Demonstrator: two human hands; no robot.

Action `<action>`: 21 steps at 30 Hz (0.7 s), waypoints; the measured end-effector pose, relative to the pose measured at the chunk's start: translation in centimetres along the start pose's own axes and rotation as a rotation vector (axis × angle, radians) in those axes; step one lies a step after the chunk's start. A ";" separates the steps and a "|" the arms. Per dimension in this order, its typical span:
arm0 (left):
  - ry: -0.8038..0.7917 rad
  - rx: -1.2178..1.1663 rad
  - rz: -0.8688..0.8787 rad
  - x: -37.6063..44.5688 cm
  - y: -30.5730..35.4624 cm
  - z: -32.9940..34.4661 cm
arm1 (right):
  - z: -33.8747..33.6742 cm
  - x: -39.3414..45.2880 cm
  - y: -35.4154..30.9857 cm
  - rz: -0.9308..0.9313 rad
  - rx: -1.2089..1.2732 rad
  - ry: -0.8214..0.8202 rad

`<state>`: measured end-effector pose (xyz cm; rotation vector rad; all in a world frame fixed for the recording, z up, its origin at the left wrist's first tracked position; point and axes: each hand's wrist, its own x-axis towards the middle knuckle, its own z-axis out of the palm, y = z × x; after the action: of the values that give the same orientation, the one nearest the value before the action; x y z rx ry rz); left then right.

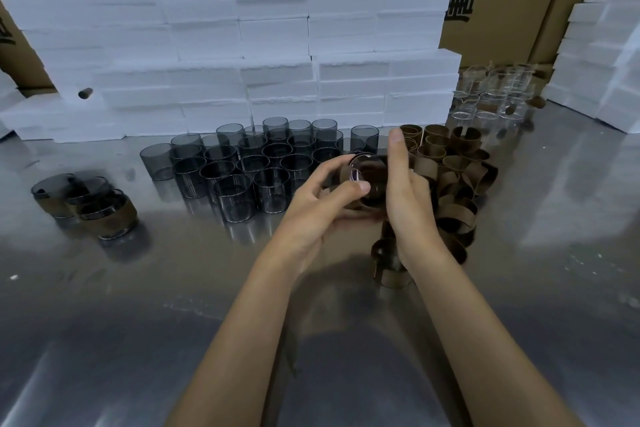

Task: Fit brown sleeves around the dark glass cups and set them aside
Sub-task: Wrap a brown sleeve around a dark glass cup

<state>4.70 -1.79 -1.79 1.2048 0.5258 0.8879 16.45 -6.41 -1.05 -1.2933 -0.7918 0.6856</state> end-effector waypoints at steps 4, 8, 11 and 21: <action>-0.052 0.049 0.005 0.0 -0.3 0.4 | -0.2 0.5 0.2 0.037 0.086 0.132; -0.065 0.068 -0.010 -0.1 -0.3 0.9 | -0.4 0.7 0.5 0.093 0.115 0.124; 0.055 0.145 -0.003 0.0 -0.2 1.0 | 0.1 0.6 0.8 0.064 0.133 0.130; 0.436 -0.013 -0.024 0.7 0.0 -0.7 | 2.6 -0.4 1.9 0.019 -0.030 -0.117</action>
<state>4.56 -0.82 -1.96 0.9907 0.8803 1.1391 14.08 -5.04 -2.72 -1.2982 -0.8882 0.7725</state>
